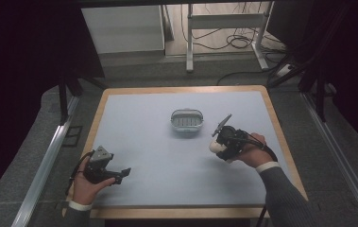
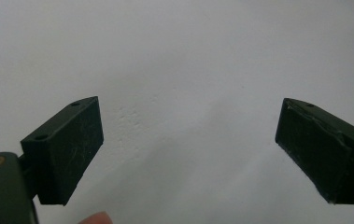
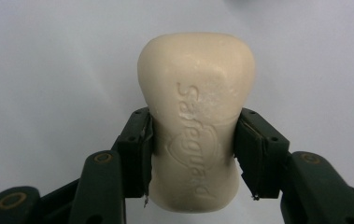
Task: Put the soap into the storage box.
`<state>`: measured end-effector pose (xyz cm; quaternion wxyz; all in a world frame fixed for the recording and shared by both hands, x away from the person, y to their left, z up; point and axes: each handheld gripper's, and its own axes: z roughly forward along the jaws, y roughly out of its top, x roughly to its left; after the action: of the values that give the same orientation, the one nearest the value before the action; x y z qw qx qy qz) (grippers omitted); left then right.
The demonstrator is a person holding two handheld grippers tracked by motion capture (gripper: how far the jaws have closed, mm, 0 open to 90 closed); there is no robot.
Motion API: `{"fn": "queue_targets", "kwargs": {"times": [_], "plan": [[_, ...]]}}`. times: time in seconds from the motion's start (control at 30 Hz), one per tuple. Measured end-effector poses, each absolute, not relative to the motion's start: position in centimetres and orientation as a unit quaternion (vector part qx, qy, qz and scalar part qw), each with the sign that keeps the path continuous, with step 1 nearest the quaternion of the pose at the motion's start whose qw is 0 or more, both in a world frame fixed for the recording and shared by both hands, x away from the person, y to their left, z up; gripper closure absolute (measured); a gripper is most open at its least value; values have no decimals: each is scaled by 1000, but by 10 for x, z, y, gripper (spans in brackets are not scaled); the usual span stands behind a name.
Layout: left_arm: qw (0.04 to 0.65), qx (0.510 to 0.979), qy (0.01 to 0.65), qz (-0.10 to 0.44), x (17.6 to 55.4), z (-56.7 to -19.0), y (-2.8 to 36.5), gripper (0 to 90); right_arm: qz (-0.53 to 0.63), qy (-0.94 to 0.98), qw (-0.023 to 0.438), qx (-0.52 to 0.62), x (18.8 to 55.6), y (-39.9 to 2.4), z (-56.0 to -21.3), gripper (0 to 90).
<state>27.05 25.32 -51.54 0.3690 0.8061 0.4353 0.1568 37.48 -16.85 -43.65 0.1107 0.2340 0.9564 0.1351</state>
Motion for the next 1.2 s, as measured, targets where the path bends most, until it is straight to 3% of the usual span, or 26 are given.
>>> {"fn": "queue_targets", "kwargs": {"times": [1.2], "plan": [[371,804,437,158,270,-514,257,81,155,952,133,229,434,-141,-410,495]]}}
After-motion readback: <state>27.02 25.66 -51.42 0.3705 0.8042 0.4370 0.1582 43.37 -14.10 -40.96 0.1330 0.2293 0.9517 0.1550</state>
